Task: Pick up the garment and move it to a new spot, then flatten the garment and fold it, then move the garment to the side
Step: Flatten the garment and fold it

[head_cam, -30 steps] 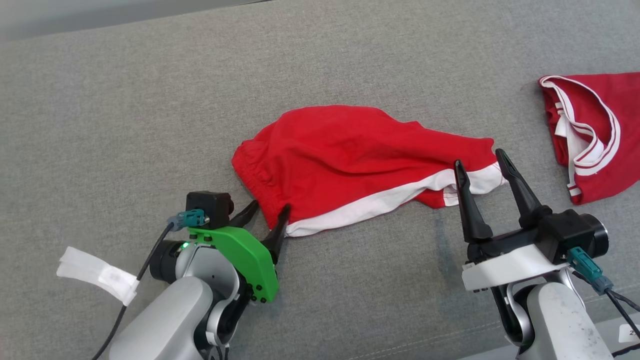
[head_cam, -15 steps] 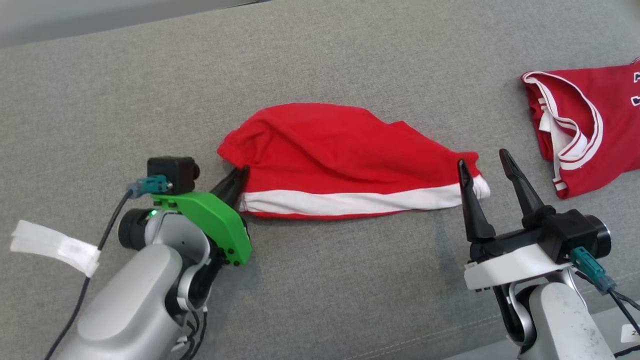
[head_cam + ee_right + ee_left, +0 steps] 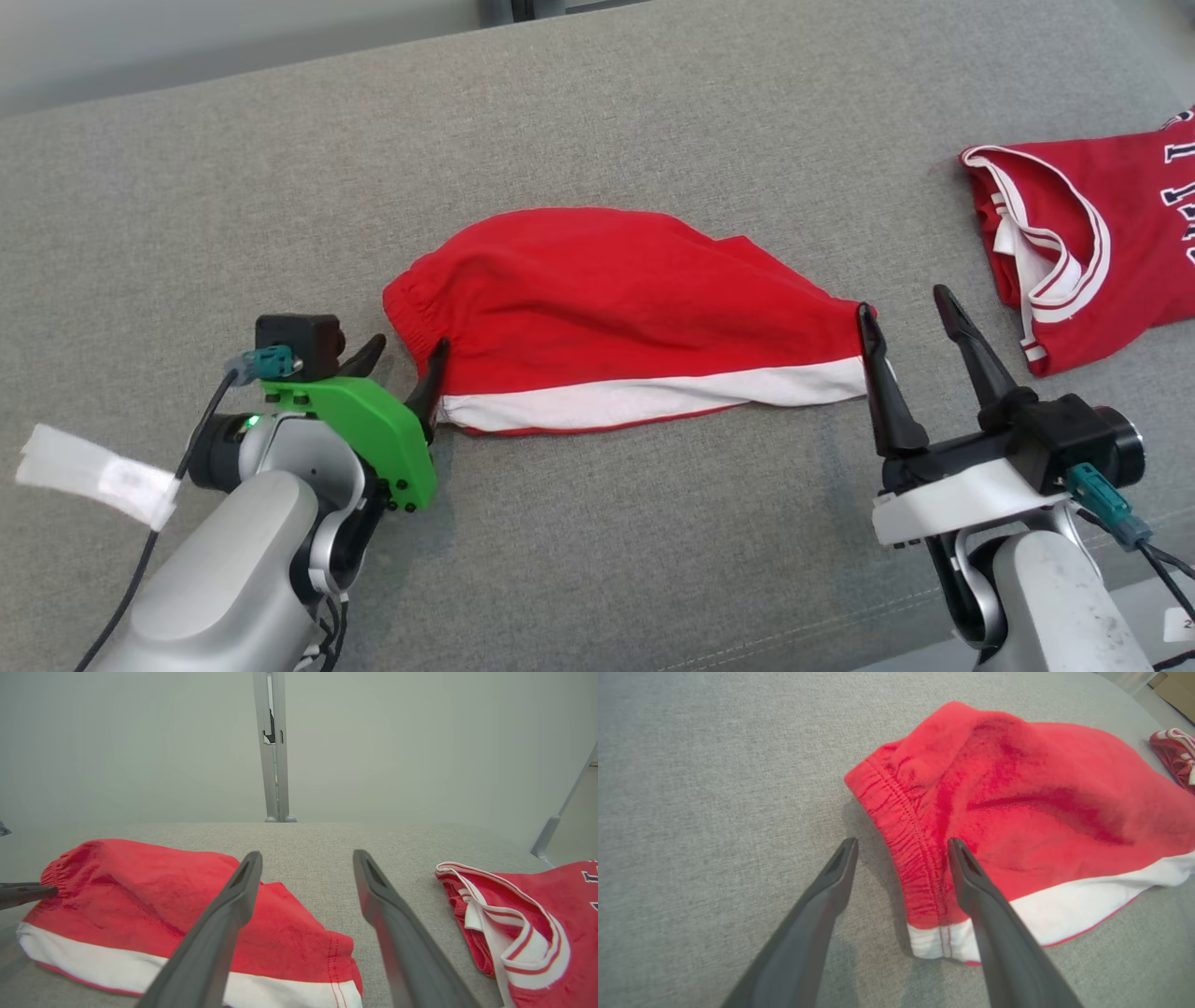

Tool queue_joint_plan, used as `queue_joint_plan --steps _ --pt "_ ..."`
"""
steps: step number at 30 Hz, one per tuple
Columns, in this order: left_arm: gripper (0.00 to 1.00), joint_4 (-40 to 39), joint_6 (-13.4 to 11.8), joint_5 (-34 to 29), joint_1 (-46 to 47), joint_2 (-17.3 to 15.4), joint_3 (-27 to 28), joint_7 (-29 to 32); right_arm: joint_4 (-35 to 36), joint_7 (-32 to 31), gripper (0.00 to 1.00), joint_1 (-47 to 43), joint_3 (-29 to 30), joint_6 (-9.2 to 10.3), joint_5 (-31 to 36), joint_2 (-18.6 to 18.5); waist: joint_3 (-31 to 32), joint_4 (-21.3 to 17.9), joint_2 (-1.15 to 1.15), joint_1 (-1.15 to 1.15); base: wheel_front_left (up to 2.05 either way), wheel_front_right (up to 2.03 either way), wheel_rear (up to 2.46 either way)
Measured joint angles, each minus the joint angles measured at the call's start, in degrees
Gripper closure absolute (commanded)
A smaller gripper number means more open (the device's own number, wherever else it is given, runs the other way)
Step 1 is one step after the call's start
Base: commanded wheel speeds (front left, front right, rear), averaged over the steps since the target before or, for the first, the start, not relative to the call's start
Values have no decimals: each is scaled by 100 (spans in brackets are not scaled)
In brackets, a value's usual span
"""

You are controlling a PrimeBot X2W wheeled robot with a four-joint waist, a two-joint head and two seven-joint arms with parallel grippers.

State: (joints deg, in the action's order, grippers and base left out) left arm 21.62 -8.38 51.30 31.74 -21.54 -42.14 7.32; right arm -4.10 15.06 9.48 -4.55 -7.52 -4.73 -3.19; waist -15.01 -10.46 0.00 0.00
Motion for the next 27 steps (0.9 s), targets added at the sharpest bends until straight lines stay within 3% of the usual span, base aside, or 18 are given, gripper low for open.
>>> queue_joint_plan --steps 8,16,22,27 --pt "0 -572 -463 -255 -826 -498 410 -1270 109 0 0 -251 447 0 70 -278 336 158 0 0 0 0 0" --pt "0 -869 -506 -202 -1884 -811 753 -2067 -58 0 0 -588 719 0 99 -533 781 491 0 0 0 0 0" --pt "0 -1348 -481 -706 -2778 -797 1489 -2228 -91 0 0 -895 869 0 115 -563 1134 779 0 0 0 0 0" --pt "0 -1693 -224 -1323 -3647 -432 2415 -2230 -151 0 0 -1102 954 0 105 -489 1326 1025 0 0 0 0 0"
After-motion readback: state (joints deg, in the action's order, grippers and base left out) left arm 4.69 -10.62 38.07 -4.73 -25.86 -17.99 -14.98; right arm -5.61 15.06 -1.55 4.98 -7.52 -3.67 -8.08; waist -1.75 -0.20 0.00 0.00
